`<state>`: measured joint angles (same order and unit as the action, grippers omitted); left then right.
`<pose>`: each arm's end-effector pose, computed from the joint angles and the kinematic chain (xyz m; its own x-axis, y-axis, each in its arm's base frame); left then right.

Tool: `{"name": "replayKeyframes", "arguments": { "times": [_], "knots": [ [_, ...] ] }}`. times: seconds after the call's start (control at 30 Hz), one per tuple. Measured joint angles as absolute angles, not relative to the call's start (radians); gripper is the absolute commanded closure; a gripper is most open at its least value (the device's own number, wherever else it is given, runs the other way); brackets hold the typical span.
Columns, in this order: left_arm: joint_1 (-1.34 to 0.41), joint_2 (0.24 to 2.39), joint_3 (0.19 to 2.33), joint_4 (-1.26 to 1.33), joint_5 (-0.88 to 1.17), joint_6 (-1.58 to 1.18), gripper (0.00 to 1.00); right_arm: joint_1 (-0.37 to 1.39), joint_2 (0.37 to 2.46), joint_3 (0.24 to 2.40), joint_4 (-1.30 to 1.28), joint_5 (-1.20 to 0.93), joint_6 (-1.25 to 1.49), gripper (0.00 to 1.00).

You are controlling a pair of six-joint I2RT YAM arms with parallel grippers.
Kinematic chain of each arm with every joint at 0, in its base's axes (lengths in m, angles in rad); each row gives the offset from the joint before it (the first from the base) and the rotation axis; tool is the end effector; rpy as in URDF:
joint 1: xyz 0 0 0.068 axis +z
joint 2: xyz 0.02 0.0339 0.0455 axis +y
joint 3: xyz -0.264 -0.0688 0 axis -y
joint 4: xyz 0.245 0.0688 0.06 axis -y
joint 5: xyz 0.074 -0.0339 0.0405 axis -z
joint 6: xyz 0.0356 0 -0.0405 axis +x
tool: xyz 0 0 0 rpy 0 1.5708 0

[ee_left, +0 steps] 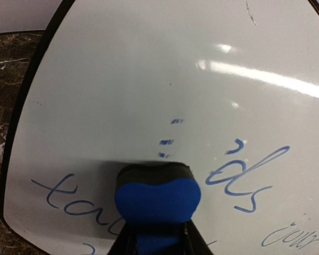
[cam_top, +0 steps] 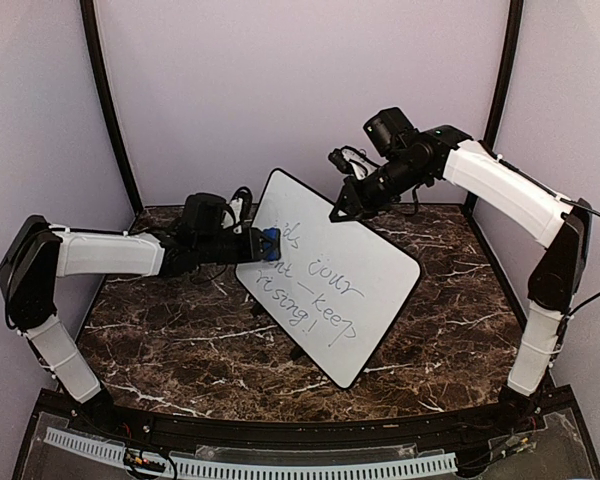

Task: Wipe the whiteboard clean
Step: Erase the center of the whiteboard.

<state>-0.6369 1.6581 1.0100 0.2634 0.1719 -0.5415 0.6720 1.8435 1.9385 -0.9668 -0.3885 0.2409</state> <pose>0.2984 -0.2283 0.2355 -0.6263 -0.1684 -0.7612 0.4558 0.7130 -0.5328 0.3032 0.2584 0.3688 -0.7647 -0.3262 -0.5557 -0.6018 0.6697 0.4351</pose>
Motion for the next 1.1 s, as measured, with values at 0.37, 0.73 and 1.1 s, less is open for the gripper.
{"name": "replayKeyframes", "arguments": {
  "times": [0.37,0.73,1.1],
  "knots": [
    [-0.626,1.709,1.177,0.237,0.167,-0.510,1.00,0.672,1.843,1.934,-0.962,-0.382,0.247,1.00],
    [-0.626,1.657,0.963,0.305,0.170,-0.539,1.00,0.672,1.843,1.930,-0.949,-0.391,0.244,1.00],
    [-0.626,1.669,1.048,0.250,0.167,-0.529,1.00,0.672,1.842,1.927,-0.947,-0.390,0.245,1.00]
  ]
}}
